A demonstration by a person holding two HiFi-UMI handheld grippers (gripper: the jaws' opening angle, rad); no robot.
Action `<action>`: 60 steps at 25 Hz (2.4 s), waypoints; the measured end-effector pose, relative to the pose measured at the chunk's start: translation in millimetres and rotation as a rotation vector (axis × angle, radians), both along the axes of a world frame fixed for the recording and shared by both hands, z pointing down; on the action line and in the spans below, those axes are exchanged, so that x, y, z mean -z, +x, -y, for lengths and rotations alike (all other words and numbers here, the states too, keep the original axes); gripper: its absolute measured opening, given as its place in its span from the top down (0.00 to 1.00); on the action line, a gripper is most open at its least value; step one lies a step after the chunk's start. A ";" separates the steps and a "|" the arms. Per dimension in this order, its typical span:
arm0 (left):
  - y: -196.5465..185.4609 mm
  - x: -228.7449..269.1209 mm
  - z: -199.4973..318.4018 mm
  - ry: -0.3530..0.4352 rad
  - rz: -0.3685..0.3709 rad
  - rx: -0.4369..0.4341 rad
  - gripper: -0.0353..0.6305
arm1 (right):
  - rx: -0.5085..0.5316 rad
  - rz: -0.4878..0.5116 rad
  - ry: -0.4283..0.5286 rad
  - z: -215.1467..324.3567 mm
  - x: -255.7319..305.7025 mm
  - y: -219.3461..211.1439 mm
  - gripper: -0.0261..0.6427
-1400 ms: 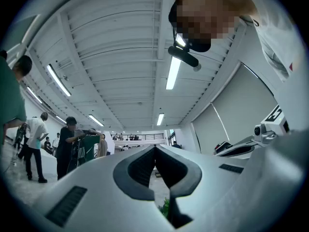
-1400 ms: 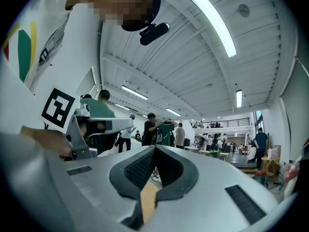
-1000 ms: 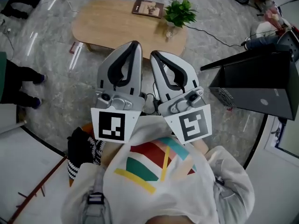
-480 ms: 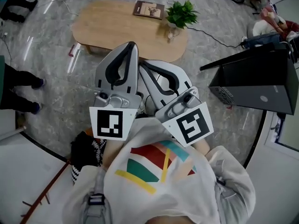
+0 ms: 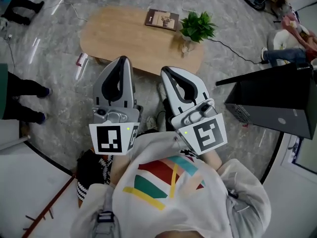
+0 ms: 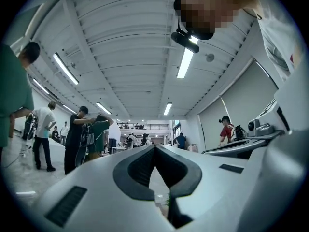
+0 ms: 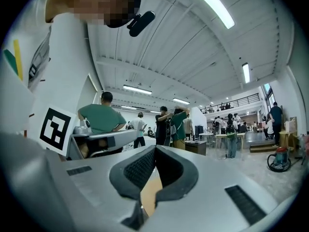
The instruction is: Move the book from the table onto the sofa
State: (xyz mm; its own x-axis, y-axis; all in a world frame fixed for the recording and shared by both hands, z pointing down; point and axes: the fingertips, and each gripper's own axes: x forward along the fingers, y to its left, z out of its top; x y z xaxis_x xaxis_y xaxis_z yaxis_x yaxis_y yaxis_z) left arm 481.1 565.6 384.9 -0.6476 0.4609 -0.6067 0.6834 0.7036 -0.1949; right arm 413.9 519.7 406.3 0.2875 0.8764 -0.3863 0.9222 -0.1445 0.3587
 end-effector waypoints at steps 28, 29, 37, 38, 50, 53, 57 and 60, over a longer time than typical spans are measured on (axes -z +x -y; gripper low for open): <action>-75.2 167.9 -325.0 0.040 -0.035 0.143 0.94 | -0.173 -0.164 0.060 -302.5 154.9 -189.6 0.94; -68.9 175.4 -339.4 0.036 -0.039 0.128 0.94 | -0.190 -0.173 0.059 -313.6 161.1 -182.6 0.94; -62.6 208.3 -435.8 0.048 -0.107 -0.033 0.94 | -0.330 -0.219 0.049 -375.3 200.2 -150.3 0.94; -68.0 208.9 -444.7 0.051 -0.119 -0.055 0.94 | -0.352 -0.232 0.048 -378.5 200.2 -153.0 0.94; -222.3 155.3 -496.8 0.098 -0.341 -0.184 0.94 | -0.460 -0.358 0.056 -409.0 160.6 -258.5 0.94; -273.1 102.0 -525.1 0.175 -0.421 -0.179 0.94 | -0.465 -0.382 0.084 -432.9 128.2 -295.2 0.94; -324.9 20.0 -563.8 0.291 -0.533 -0.161 0.94 | -0.462 -0.427 0.147 -474.0 74.6 -330.6 0.94; -355.3 -38.6 -597.3 0.335 -0.610 -0.127 0.94 | -0.451 -0.433 0.184 -511.2 38.8 -354.8 0.94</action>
